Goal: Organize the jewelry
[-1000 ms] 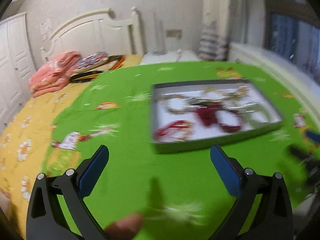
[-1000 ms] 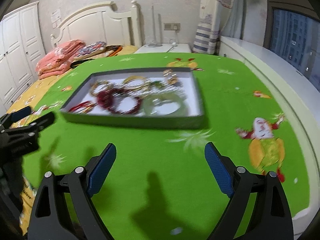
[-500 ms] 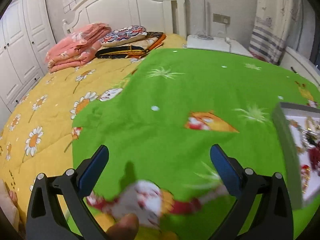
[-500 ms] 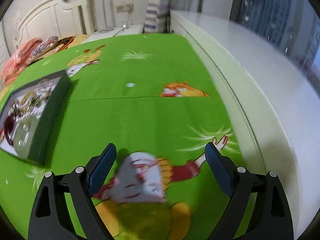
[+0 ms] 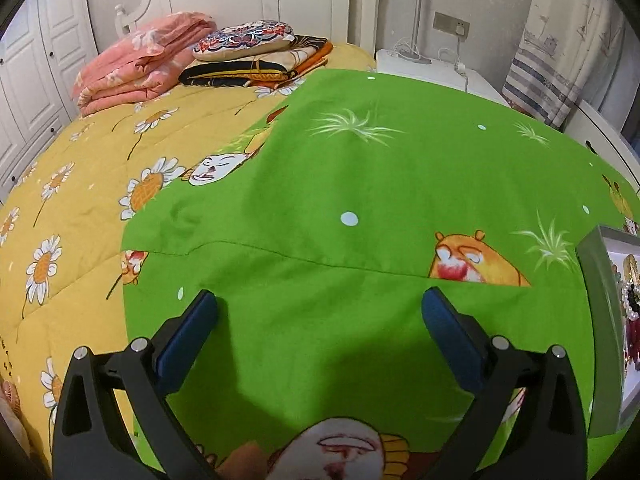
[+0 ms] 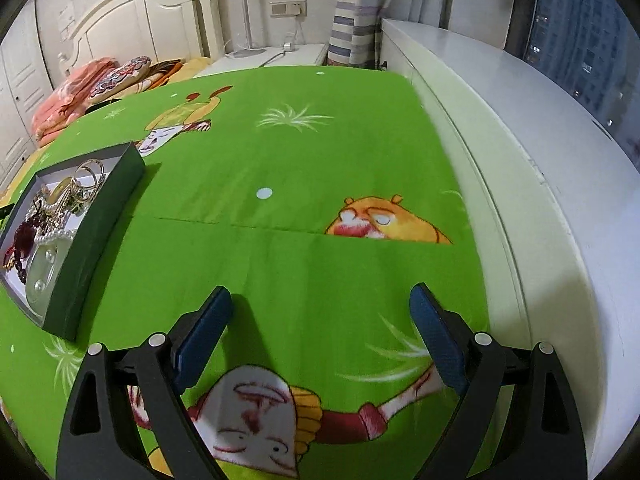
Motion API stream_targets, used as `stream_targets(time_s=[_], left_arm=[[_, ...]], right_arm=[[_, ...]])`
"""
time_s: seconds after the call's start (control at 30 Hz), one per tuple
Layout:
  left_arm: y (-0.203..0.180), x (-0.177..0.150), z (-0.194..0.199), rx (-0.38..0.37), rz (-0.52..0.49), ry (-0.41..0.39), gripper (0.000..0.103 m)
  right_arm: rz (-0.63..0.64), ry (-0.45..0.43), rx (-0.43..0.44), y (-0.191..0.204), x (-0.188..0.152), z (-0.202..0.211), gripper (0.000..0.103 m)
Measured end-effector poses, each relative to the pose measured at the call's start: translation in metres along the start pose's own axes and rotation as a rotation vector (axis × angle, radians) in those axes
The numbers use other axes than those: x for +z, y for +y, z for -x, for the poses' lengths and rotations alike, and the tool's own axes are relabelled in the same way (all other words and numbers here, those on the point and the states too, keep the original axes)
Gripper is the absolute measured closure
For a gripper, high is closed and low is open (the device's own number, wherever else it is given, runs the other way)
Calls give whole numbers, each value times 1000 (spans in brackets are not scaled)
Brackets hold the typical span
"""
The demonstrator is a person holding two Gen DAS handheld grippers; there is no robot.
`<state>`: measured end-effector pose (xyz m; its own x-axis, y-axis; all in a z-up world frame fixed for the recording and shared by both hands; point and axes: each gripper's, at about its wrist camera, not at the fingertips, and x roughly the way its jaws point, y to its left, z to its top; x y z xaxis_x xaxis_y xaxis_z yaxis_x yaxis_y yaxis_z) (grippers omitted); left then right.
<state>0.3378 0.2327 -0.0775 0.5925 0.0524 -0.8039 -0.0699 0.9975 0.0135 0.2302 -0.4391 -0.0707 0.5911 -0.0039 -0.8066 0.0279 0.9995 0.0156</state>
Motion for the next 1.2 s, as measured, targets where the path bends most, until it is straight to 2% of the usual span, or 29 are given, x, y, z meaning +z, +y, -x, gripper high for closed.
stream_targets(time_s=[1.2], left_arm=[[1,0,-1,-1,2,1,3]], right_arm=[[-1,-3,-2,0,-1,2,18]])
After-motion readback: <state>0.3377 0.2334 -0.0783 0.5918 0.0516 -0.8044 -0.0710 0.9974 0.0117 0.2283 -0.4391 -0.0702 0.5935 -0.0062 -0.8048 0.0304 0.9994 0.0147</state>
